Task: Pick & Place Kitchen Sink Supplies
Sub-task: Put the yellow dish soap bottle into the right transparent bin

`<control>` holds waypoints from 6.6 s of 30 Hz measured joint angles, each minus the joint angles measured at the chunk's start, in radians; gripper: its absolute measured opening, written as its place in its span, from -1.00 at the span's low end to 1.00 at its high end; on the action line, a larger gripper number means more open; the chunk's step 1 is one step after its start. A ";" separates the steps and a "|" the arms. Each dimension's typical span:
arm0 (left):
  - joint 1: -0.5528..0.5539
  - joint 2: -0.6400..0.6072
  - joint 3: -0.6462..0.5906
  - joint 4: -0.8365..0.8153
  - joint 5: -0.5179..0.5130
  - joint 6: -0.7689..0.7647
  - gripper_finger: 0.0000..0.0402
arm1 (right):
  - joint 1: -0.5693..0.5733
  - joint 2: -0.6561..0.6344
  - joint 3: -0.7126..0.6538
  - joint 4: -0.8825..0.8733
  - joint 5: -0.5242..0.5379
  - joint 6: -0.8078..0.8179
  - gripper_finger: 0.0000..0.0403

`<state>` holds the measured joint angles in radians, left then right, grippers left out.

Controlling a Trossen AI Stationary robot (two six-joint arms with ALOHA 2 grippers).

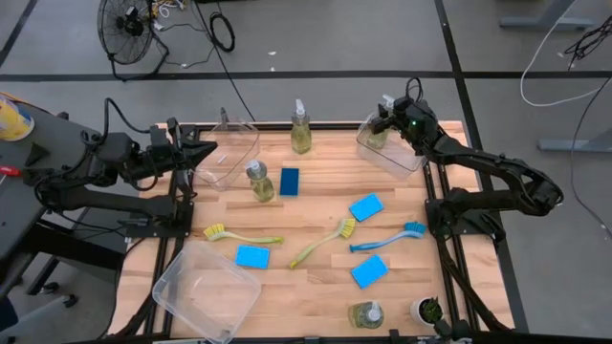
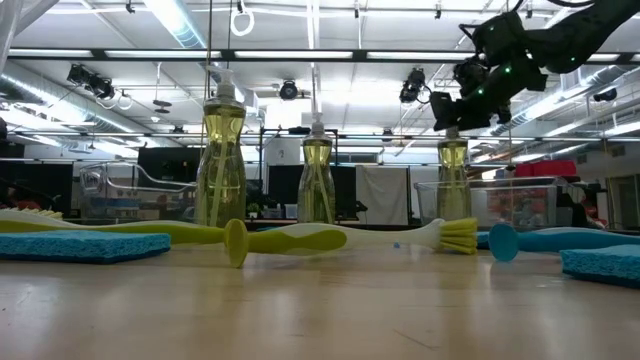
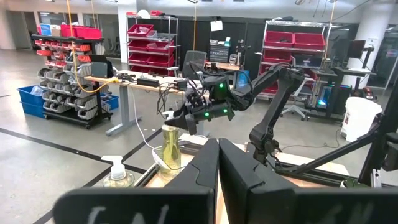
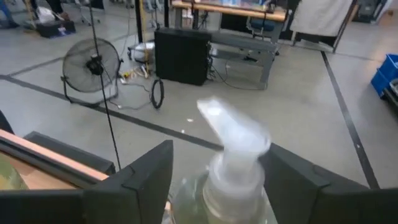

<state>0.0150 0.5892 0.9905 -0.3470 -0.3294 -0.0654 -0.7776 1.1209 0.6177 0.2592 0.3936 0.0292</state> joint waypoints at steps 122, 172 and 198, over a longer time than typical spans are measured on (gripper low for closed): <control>0.045 0.424 0.000 -0.432 -0.095 -0.164 0.43 | 0.644 -0.009 0.057 0.126 -0.017 0.224 0.24; 0.053 0.318 -0.411 -0.075 -0.068 -0.322 0.43 | 0.644 -0.009 0.057 0.124 -0.017 0.213 0.24; 0.031 0.301 -0.684 0.522 -0.184 -0.256 0.43 | 0.644 -0.009 0.057 0.123 -0.006 0.213 0.24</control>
<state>0.0463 0.8898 0.3065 0.1753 -0.5131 -0.3217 -0.1337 1.1114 0.6746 0.3822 0.3878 0.2427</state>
